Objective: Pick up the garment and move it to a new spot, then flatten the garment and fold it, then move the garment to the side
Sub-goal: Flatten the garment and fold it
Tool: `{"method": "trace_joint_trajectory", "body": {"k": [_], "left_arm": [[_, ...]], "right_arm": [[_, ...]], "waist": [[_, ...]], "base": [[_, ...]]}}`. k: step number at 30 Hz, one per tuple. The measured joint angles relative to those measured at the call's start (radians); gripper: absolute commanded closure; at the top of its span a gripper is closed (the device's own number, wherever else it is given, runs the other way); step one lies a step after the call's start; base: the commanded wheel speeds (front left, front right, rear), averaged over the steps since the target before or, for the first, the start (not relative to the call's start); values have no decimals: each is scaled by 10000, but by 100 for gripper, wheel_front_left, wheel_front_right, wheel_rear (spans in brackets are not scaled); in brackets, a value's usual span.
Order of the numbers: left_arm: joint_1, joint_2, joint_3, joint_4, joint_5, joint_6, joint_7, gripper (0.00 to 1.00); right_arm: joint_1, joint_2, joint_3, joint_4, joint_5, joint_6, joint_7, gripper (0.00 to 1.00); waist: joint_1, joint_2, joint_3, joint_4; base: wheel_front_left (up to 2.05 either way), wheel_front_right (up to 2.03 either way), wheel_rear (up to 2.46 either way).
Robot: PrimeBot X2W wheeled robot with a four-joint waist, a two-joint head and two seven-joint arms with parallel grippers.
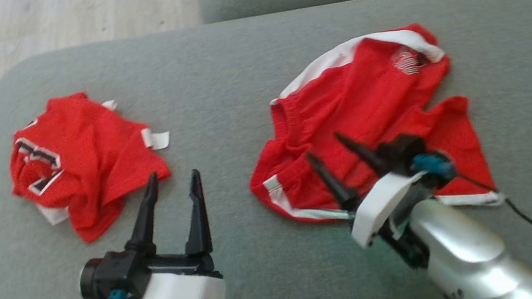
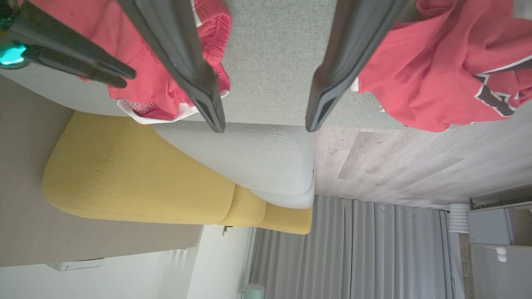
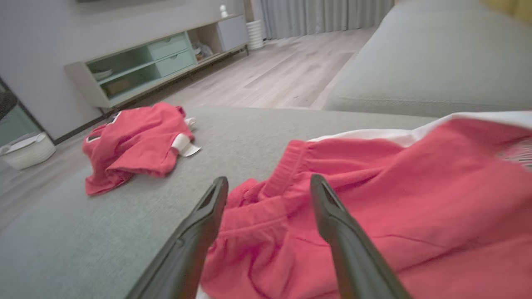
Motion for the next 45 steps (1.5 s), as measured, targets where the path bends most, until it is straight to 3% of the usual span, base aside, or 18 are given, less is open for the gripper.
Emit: {"method": "trace_joint_trajectory", "body": {"k": [11, 18, 34, 43, 44, 45], "left_arm": [[18, 2, 244, -58, 190, -79, 0, 0], [12, 4, 337, -69, 272, -119, 0, 0], [-106, 4, 274, -40, 274, -265, 0, 0], [-246, 2, 282, 15, 370, -347, 0, 0], [-245, 2, 286, 19, 376, -347, 0, 0], [-245, 2, 286, 23, 378, -347, 0, 0]], "right_arm": [[2007, -79, -4372, -1615, -2215, 0, -238, 0], [3646, 186, -6562, -2428, -3273, 0, -236, 0], [3547, 226, -6861, -1570, -3020, 0, 819, 0], [3154, 226, -6683, -1172, -3103, 0, 746, 0], [3153, 226, -6667, -1129, -3122, 0, 736, 7], [3149, 226, -6638, -1083, -3145, 0, 679, 31]], "waist": [[0, 0, -261, -1124], [1, 0, 38, -1468], [2, 0, 645, -1295], [1, 0, 683, -1218], [1, 0, 673, -1224], [1, 0, 662, -1231]], "base": [[0, 0, 0], [0, 0, 0], [0, 0, 0], [0, 0, 0], [0, 0, 0], [0, 0, 0]]}}
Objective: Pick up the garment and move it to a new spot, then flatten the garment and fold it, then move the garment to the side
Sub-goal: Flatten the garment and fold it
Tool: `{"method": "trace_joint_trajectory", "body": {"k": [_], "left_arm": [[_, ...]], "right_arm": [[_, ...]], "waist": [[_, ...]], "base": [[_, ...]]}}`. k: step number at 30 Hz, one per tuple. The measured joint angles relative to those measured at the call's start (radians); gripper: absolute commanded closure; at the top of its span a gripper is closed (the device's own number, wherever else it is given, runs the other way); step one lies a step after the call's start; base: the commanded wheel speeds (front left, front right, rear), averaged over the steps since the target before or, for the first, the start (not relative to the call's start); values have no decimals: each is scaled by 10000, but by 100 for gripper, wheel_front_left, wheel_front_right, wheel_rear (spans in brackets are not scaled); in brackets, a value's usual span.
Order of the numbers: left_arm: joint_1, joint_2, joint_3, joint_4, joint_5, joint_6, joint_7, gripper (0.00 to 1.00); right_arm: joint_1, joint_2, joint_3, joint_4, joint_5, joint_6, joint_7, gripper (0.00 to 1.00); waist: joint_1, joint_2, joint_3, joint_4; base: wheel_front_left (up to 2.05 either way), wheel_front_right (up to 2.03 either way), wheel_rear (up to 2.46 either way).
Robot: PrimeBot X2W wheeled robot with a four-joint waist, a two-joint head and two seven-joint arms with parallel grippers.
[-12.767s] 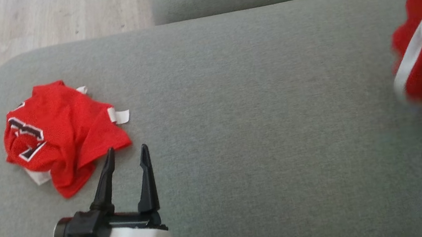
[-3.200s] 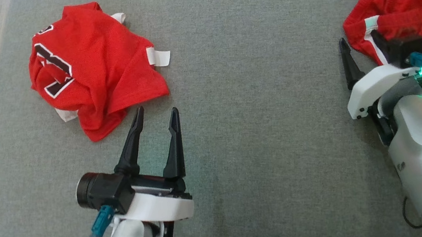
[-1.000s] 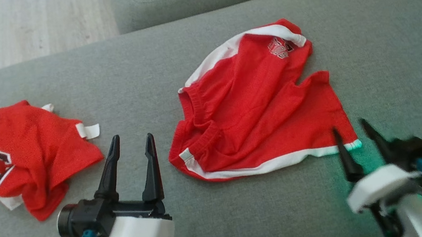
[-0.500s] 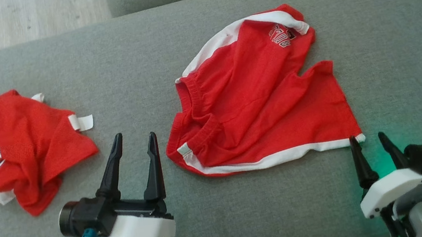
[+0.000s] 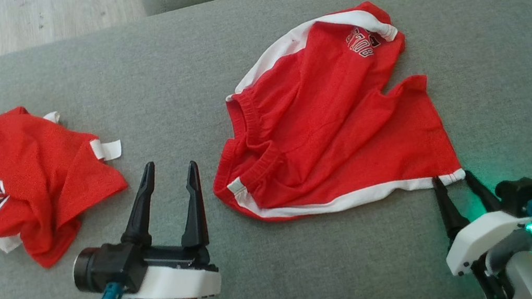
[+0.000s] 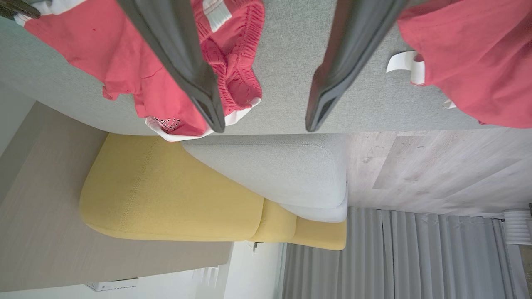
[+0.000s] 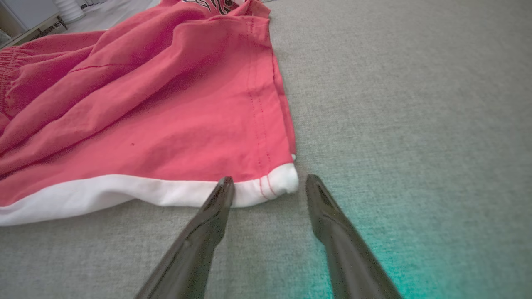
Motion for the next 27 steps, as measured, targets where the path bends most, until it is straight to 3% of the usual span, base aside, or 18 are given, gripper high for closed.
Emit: {"method": "trace_joint_trajectory", "body": {"k": [1, 2, 12, 18, 27], "left_arm": [[0, 0, -2, 4, 0, -2, 0, 0], [0, 0, 0, 8, 0, -4, 0, 0], [22, 0, -21, 100, 196, -19, 0, 0], [-75, 351, -1701, 1149, 909, -523, 211, 0], [-1483, 1198, -3597, 2322, 917, -612, 918, 0]], "right_arm": [[-3, 0, 25, 36, -21, 0, -15, 78], [-8, 0, 50, 58, -35, 0, -15, 100], [-117, 8, -723, -56, -788, 0, -19, 100], [-112, 8, -1101, -500, -993, 0, 123, 100], [-116, 12, -1072, -803, -966, 0, 244, 100]], "waist": [[0, 0, -13, -9], [0, 0, -26, -20], [0, 0, -240, -269], [-1, 0, -183, -417], [-1, 0, 161, -587]], "base": [[0, 0, 0], [0, 0, 0], [0, 0, 0], [0, 0, 0], [0, 0, 0]]}}
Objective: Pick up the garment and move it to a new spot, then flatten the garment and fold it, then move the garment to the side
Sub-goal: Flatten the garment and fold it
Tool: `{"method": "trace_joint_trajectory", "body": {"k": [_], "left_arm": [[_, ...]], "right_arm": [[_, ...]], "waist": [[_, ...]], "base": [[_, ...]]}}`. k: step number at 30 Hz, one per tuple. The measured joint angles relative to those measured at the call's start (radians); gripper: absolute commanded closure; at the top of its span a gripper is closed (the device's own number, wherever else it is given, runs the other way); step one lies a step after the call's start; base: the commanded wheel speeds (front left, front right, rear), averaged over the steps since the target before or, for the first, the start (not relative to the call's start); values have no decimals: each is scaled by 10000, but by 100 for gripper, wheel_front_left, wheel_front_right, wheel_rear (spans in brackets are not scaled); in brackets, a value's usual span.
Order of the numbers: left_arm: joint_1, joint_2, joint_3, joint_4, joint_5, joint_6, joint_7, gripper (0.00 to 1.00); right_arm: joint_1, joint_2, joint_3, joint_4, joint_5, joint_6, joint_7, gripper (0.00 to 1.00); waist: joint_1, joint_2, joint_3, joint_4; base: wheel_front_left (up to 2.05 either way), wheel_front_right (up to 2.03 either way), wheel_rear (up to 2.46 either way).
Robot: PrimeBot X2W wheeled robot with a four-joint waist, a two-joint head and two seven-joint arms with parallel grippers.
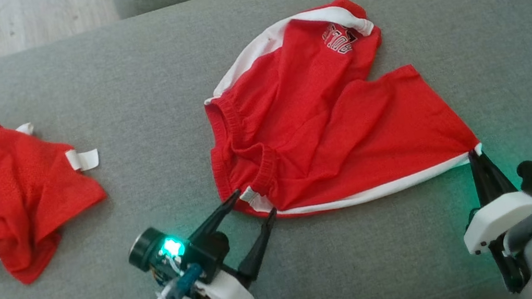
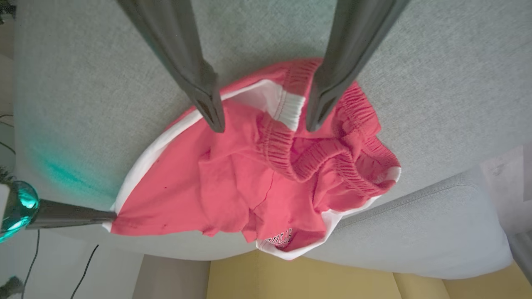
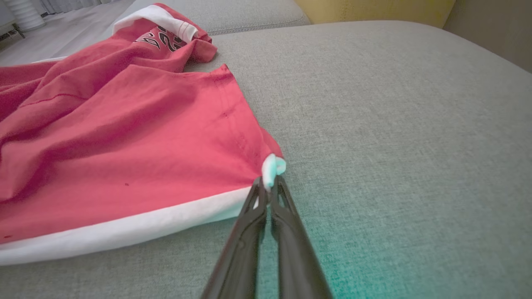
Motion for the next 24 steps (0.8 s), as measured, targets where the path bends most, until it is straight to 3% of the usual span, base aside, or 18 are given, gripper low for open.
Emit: {"method": "trace_joint_trajectory", "body": {"k": [14, 15, 16, 17, 24], "left_arm": [[-1588, 405, -1254, 1430, -453, 0, 502, 0], [-1617, 407, -1371, 1486, -548, 0, 570, 7], [-1638, 414, -1524, 1547, -650, 0, 600, 60], [-1638, 414, -1616, 1582, -757, 0, 648, 100], [-1767, 456, -1730, 1590, -1080, 17, 186, 100]], "right_arm": [[-248, 0, 341, 0, 196, 0, -35, 100], [-269, 2, 364, 0, 234, 0, -44, 100], [-270, 2, 368, 8, 263, 0, -44, 100], [-270, 0, 382, 17, 263, 0, -44, 100], [-269, 0, 341, 52, 259, 0, -132, 100]], "waist": [[1, 0, 437, -263], [1, 0, 451, -276], [1, 0, 462, -288], [1, 0, 467, -299], [1, 0, 330, -273]], "base": [[0, 0, 0], [0, 0, 0], [0, 0, 0], [0, 0, 0], [0, 0, 0]]}}
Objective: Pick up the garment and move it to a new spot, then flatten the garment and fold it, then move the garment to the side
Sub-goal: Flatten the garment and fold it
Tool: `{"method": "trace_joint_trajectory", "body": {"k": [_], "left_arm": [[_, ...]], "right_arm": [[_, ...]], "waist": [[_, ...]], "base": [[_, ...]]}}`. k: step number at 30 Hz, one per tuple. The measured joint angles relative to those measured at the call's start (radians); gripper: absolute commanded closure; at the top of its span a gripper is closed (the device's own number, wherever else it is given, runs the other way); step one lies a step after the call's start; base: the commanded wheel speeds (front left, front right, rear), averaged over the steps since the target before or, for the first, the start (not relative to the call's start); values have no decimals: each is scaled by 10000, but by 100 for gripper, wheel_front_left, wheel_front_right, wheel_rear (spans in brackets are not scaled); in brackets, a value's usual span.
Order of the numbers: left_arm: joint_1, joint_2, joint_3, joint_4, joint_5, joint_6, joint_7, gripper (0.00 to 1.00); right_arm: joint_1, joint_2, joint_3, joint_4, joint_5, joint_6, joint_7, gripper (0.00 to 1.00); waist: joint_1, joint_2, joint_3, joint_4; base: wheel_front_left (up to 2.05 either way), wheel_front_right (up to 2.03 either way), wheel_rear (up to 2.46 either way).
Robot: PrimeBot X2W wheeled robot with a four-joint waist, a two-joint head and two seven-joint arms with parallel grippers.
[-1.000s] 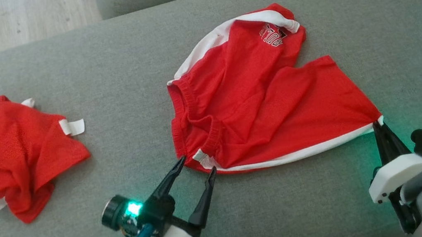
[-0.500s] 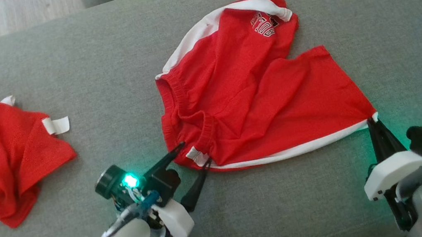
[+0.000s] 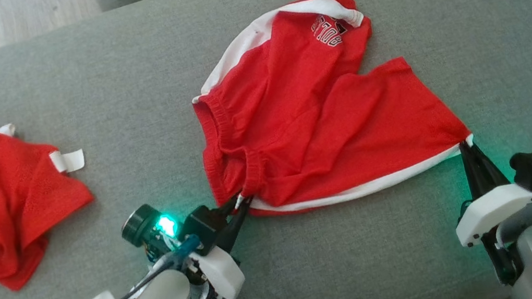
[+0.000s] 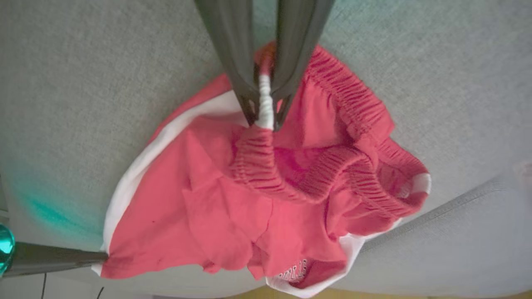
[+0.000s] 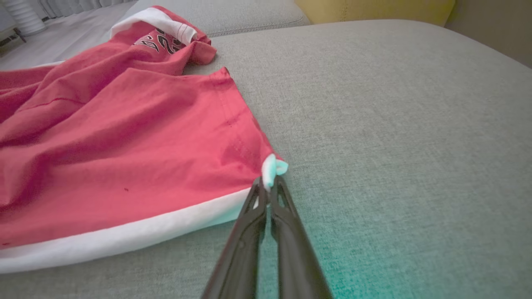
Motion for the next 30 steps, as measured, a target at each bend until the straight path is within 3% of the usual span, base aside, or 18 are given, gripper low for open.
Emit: {"method": "trace_joint_trajectory", "body": {"k": [10, 19, 24, 30], "left_arm": [[112, 38, 305, -727, -414, 347, -648, 100], [425, 309, 886, -1898, -1030, 514, -725, 100], [10, 483, 1122, -2529, -1465, 370, -184, 100], [-1889, 926, 1262, -2853, -1935, 142, 742, 100]], "right_arm": [[4, 0, -199, -355, 35, 0, -59, 100], [-198, 0, -169, -1590, 424, 0, 127, 100], [-1183, -4, 121, -2475, 219, 0, 581, 100], [-2822, -341, 708, -2815, 174, 0, 842, 100]], "waist": [[-1, 0, -415, 242], [-1, 0, -808, 407], [-1, 0, -1096, 397], [-1, 0, -1608, 326]], "base": [[0, 0, 0], [0, 0, 0], [0, 0, 0], [0, 0, 0]]}}
